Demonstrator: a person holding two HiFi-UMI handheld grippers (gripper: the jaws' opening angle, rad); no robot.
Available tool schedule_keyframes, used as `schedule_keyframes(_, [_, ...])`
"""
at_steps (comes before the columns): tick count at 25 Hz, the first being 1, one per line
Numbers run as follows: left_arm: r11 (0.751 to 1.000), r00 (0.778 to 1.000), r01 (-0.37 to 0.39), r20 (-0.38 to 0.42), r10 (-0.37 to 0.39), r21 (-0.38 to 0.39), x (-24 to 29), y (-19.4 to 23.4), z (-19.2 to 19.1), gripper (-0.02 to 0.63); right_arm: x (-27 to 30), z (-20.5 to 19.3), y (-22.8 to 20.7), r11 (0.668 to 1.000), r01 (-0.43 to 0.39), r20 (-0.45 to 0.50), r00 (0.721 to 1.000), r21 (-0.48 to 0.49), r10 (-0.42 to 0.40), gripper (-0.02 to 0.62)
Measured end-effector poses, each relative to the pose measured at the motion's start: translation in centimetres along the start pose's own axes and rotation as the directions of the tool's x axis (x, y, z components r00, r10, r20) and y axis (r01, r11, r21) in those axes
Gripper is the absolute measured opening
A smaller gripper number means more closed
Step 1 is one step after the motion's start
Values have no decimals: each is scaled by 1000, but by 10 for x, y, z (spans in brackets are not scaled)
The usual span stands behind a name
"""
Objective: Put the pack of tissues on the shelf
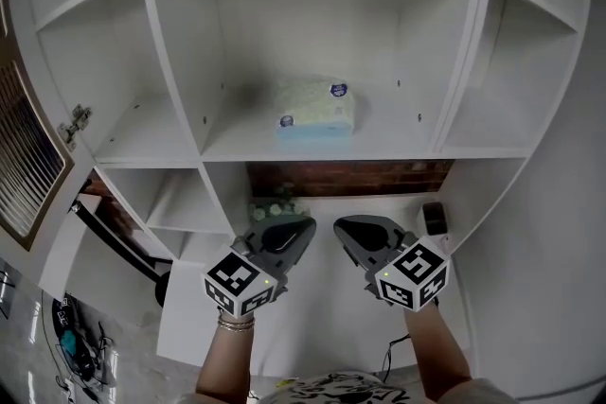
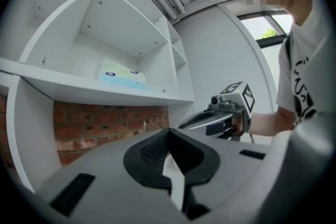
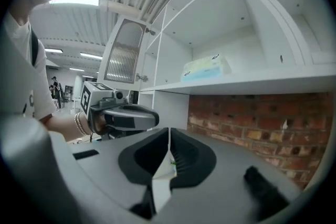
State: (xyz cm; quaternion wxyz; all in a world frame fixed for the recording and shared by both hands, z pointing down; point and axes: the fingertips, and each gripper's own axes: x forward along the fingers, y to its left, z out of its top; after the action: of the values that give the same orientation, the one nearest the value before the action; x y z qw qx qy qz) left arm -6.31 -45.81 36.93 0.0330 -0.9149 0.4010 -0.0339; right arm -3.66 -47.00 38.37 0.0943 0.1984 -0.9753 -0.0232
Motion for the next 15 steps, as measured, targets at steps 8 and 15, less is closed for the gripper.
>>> schedule_keyframes(8, [993, 994, 100, -48, -103, -60, -8, -36, -50, 15, -11, -34, 36, 991, -91, 22, 996, 101, 90, 28])
schedule_keyframes(15, [987, 988, 97, -103, -111, -130, -27, -50, -93, 15, -22, -80, 57, 980, -113, -19, 993, 164, 118, 28])
